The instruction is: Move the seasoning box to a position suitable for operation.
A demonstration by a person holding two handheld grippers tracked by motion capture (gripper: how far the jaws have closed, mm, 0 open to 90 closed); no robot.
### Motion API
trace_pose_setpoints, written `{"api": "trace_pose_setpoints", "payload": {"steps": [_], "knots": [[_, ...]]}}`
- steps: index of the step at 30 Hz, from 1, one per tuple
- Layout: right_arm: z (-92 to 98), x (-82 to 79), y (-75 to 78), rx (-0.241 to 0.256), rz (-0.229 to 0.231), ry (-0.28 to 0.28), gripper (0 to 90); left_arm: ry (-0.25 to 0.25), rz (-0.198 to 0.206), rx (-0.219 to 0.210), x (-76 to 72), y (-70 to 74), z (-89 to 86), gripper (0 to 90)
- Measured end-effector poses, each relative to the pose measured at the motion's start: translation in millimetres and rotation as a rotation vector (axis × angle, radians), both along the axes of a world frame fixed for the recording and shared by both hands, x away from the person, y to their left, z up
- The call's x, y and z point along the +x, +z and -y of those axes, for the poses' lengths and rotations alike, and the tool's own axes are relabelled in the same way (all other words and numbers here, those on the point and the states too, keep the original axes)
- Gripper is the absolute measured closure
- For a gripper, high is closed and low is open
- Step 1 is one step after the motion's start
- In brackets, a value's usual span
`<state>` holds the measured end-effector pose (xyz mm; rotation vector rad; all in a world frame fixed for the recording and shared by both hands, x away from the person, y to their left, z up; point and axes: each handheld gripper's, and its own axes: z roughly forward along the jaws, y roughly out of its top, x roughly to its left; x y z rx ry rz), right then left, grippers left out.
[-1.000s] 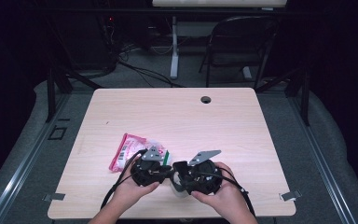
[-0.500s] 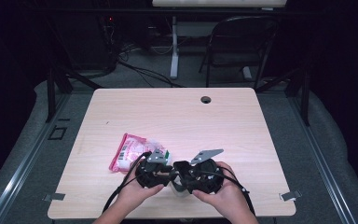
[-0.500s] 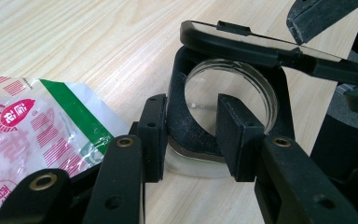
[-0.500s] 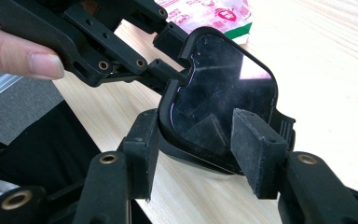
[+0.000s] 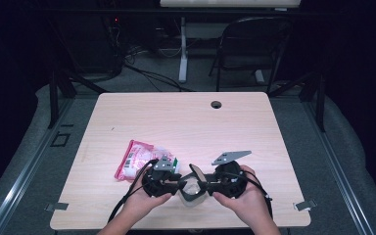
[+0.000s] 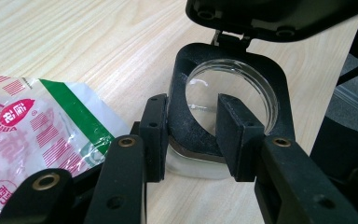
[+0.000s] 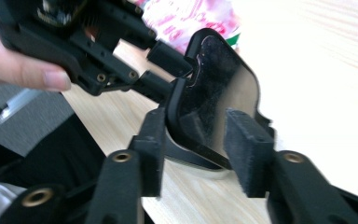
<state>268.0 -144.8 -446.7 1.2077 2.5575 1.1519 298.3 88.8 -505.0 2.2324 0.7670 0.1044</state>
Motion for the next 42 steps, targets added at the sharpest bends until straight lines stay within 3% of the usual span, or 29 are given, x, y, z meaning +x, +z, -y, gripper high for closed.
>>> {"api": "trace_pose_setpoints", "payload": {"steps": [6, 12, 22, 30, 33, 39, 42], "knots": [[18.8, 3.2, 5.5, 0.030, 0.010, -0.040, 80.4, -0.002, 0.007, -0.004, 0.0, -0.4, -0.6, 65.8], [33.1, 7.5, 5.3, 0.026, 0.002, -0.110, 83.9, -0.008, 0.006, -0.004, 0.3, -0.4, -0.8, 66.0], [36.3, 11.7, 0.9, 0.052, 0.020, -0.146, 84.9, -0.014, 0.008, -0.007, -0.2, -0.6, -0.3, 65.5], [34.3, 17.4, -8.4, 0.086, 0.104, -0.191, 84.0, -0.023, -0.013, -0.019, -0.5, -0.8, 0.9, 66.1], [30.8, 19.0, -13.2, 0.082, 0.123, -0.204, 76.5, -0.015, -0.017, -0.024, -0.6, -0.9, 1.2, 65.6], [27.5, 18.7, -14.3, 0.043, 0.077, -0.178, 70.4, 0.004, -0.011, -0.060, 1.1, 4.7, -6.5, 65.3], [26.7, 21.2, -20.5, 0.013, 0.024, -0.183, 71.1, 0.015, -0.011, -0.056, 2.3, 5.3, -10.7, 67.0]]}}
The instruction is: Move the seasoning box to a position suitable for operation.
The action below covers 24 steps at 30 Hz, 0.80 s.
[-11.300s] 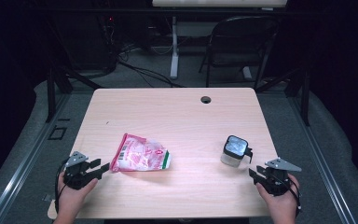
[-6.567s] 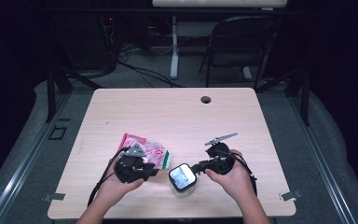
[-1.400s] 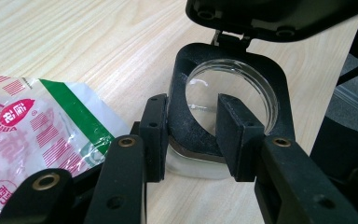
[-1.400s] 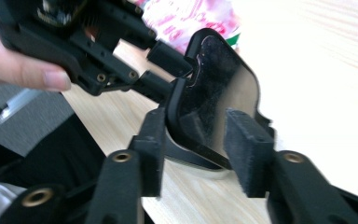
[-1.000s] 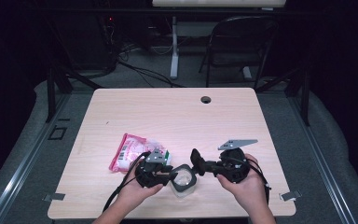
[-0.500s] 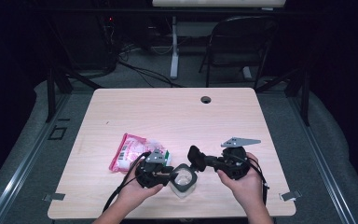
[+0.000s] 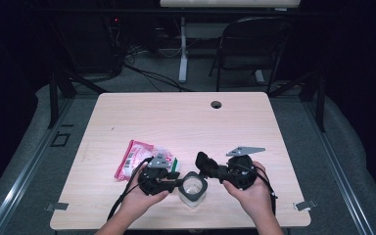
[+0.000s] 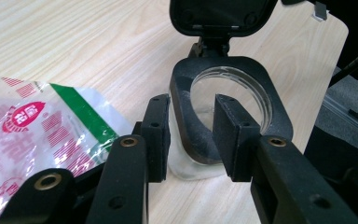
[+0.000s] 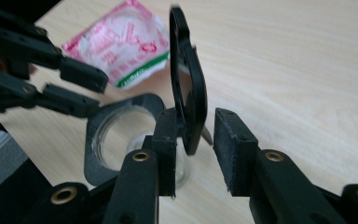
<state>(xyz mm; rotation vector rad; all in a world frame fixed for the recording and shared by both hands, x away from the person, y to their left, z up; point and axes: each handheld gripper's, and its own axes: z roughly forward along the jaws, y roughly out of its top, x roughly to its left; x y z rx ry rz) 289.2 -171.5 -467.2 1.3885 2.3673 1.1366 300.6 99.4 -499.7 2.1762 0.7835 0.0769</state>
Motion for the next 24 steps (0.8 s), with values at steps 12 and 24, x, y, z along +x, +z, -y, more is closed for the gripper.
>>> {"api": "trace_pose_setpoints", "payload": {"steps": [12, 24], "knots": [[-1.6, 7.8, -13.2, -0.009, -0.086, 0.024, 85.7, -0.012, -0.022, 0.005, -1.2, -5.0, 0.1, 71.2], [-9.0, 19.4, -21.1, 0.022, 0.002, -0.028, 83.5, -0.037, -0.045, -0.044, -8.6, -8.9, 5.7, 73.2]]}}
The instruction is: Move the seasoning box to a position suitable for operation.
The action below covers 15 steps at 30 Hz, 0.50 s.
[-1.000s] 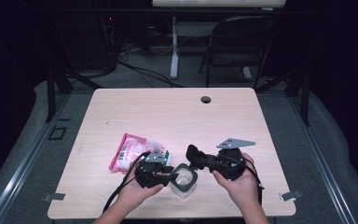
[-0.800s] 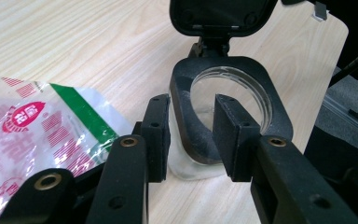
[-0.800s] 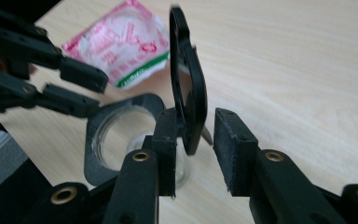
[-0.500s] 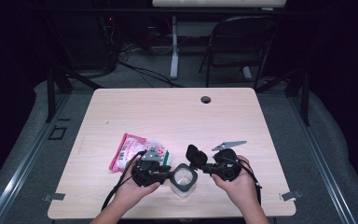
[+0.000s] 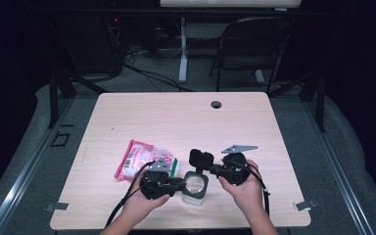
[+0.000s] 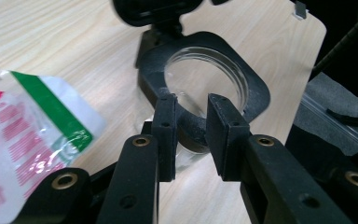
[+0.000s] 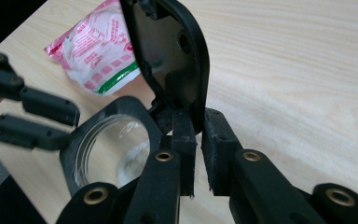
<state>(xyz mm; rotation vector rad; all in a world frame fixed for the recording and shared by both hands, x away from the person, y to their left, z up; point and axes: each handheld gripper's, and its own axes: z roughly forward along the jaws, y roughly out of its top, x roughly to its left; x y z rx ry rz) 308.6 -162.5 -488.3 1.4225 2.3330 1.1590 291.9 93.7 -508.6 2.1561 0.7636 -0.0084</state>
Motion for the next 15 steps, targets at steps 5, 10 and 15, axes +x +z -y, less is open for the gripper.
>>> {"api": "trace_pose_setpoints", "payload": {"steps": [5, 10, 15], "knots": [[-3.9, 2.3, -1.7, -0.006, 0.031, 0.004, 82.3, -0.003, 0.006, -0.002, -2.6, -0.7, 2.4, 70.9], [-0.8, 3.0, -0.1, 0.010, 0.026, 0.001, 73.9, 0.016, 0.040, 0.038, -2.8, 4.2, -5.1, 68.1], [6.1, 0.3, 5.6, 0.017, 0.019, 0.003, 67.8, 0.043, 0.070, 0.056, 3.7, 9.9, -20.5, 61.9]]}}
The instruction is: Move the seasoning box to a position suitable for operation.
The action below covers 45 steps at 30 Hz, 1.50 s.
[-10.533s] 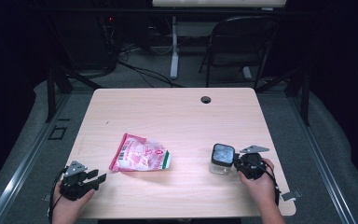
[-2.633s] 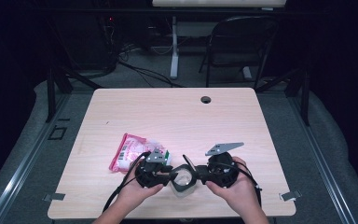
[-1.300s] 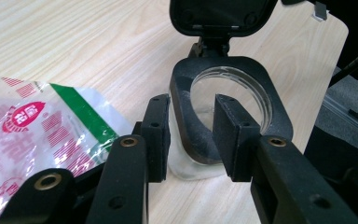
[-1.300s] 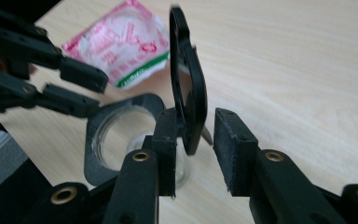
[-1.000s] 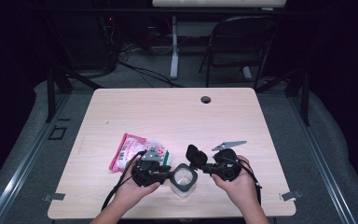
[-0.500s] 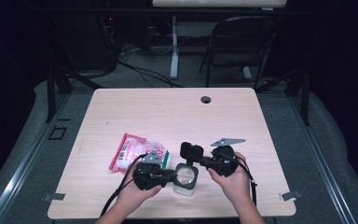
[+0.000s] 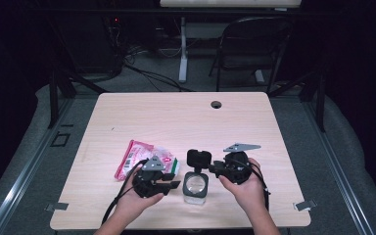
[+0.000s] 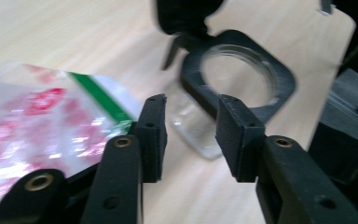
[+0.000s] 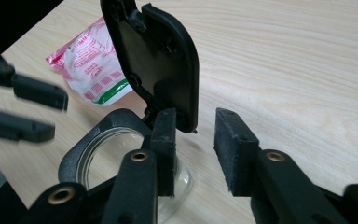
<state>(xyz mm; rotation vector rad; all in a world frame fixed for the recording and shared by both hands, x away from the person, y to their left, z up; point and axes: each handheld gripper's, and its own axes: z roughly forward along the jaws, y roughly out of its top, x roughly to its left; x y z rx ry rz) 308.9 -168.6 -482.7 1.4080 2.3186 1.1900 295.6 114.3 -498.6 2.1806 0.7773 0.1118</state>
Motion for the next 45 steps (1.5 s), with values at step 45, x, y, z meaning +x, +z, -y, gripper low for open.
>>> {"api": "trace_pose_setpoints", "payload": {"steps": [45], "knots": [[14.7, -3.9, 3.3, 0.028, 0.038, -0.033, 57.2, 0.146, 0.088, 0.231, 22.0, -38.0, -42.3, 26.4]]}}
